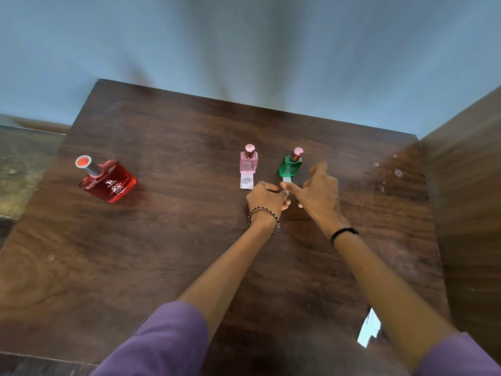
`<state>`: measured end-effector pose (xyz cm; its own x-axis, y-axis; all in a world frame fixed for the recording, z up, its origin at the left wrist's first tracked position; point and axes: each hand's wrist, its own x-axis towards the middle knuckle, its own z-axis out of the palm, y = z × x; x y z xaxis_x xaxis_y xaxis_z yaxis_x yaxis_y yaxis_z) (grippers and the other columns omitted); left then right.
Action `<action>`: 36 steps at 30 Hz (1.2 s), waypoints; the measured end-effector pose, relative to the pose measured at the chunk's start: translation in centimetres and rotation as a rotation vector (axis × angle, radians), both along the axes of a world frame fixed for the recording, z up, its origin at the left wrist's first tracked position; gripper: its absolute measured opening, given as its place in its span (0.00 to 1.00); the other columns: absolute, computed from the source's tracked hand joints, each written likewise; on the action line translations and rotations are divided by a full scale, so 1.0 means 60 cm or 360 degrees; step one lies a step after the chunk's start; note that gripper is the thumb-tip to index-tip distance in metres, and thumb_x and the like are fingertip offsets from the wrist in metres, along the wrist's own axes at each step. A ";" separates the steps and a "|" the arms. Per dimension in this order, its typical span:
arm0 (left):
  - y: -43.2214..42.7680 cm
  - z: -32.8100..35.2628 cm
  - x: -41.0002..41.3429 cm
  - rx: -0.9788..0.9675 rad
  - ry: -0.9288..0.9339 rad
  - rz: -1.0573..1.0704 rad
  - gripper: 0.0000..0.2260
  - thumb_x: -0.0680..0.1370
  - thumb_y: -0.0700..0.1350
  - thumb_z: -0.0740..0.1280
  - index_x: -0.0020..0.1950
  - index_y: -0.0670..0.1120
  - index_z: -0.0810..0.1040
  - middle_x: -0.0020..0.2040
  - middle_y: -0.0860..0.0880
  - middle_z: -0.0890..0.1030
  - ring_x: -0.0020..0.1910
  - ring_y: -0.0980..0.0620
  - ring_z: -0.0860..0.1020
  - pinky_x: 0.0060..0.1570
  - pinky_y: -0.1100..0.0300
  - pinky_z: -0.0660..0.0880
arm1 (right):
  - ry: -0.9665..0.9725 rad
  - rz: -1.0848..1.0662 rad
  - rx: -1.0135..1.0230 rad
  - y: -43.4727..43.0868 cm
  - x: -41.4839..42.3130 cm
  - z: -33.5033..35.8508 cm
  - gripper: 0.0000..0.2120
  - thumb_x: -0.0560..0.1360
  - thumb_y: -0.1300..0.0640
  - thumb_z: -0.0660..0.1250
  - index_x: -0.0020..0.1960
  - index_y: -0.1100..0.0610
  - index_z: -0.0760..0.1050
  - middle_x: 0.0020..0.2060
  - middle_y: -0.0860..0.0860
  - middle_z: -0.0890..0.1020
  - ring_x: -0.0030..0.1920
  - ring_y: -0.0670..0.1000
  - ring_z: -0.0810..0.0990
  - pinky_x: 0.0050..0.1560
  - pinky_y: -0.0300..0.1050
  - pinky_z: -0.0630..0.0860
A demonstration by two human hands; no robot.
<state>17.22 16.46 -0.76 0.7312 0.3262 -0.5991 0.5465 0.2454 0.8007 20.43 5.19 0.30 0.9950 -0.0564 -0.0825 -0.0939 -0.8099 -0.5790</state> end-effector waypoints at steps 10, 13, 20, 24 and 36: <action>-0.050 -0.009 -0.129 0.0409 -0.0093 -0.0532 0.07 0.74 0.37 0.74 0.50 0.40 0.79 0.41 0.44 0.84 0.40 0.48 0.85 0.45 0.57 0.83 | 0.0130 0.0077 -0.0046 -0.085 -0.156 -0.018 0.14 0.72 0.53 0.78 0.51 0.54 0.75 0.44 0.49 0.81 0.45 0.52 0.82 0.44 0.49 0.80; -0.069 -0.007 -0.167 0.0579 -0.0176 -0.0874 0.05 0.72 0.37 0.74 0.46 0.43 0.81 0.43 0.44 0.86 0.42 0.49 0.85 0.49 0.56 0.82 | 0.0089 0.0092 0.0019 -0.127 -0.211 -0.013 0.10 0.72 0.57 0.78 0.47 0.55 0.77 0.42 0.48 0.82 0.44 0.52 0.82 0.43 0.43 0.75; -0.120 0.017 -0.234 0.0858 -0.0265 -0.1671 0.07 0.74 0.43 0.71 0.50 0.49 0.83 0.45 0.52 0.87 0.46 0.54 0.84 0.51 0.56 0.80 | -0.0029 -0.0196 0.0108 -0.254 -0.355 0.007 0.09 0.74 0.61 0.76 0.51 0.55 0.79 0.47 0.50 0.84 0.48 0.52 0.83 0.51 0.48 0.79; -0.147 0.028 -0.252 0.0959 -0.0339 -0.1888 0.09 0.73 0.44 0.72 0.52 0.52 0.82 0.50 0.56 0.85 0.48 0.56 0.83 0.54 0.56 0.79 | 0.0107 -0.0180 0.0086 -0.307 -0.402 0.000 0.21 0.70 0.57 0.81 0.60 0.55 0.78 0.54 0.49 0.81 0.51 0.53 0.80 0.51 0.48 0.78; -0.186 0.038 -0.281 0.1175 -0.0587 -0.2278 0.30 0.74 0.46 0.70 0.74 0.56 0.66 0.66 0.59 0.78 0.63 0.55 0.74 0.59 0.55 0.74 | 0.0144 -0.0088 0.0136 -0.339 -0.419 -0.022 0.26 0.70 0.54 0.81 0.66 0.53 0.78 0.60 0.51 0.83 0.53 0.48 0.80 0.53 0.40 0.76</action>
<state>0.36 5.32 1.49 0.7290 -0.5776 -0.3673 -0.2544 -0.7268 0.6380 -4.73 -15.14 -1.03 0.9788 -0.1000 -0.1788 -0.1923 -0.7500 -0.6329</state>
